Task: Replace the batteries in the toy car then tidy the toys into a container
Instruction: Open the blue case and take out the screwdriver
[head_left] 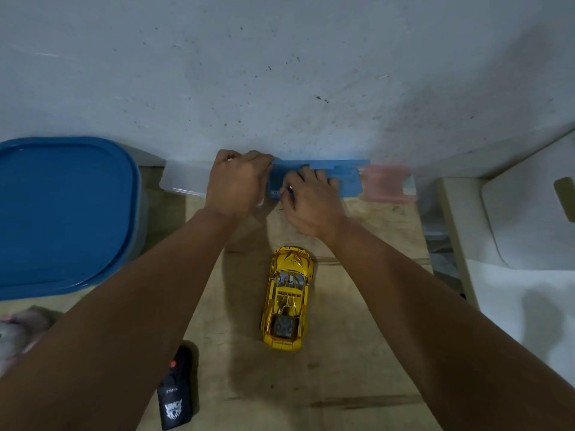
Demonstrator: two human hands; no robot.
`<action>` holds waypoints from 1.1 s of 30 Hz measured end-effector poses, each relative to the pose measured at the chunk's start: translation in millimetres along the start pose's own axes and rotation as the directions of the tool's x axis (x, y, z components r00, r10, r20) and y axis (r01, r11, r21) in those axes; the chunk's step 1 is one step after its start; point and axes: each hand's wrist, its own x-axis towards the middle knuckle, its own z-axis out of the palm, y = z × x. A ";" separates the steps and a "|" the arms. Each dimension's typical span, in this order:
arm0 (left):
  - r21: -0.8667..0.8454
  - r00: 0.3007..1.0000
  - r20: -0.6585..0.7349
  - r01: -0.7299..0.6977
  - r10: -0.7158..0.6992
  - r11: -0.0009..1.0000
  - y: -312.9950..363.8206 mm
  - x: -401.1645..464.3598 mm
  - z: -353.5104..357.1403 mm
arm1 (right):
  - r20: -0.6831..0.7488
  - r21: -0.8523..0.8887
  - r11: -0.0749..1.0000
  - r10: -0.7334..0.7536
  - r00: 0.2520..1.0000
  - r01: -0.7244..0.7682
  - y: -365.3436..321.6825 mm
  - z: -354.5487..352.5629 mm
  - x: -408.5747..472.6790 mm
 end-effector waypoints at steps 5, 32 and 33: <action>0.012 0.999 0.037 0.019 -0.020 1.000 0.5 -0.1 1.3 | 0.016 0.023 1.000 0.004 1.000 -0.005 -1.0 -2.0 0.3; -0.182 0.881 0.473 0.125 -0.025 0.975 1.5 9.8 -20.7 | -0.225 0.479 0.864 -0.051 0.973 0.156 8.5 -11.1 -8.4; -0.187 0.881 0.472 0.127 -0.024 0.974 1.3 10.7 -21.4 | -0.232 0.504 0.850 -0.037 0.972 0.152 8.5 -12.0 -9.3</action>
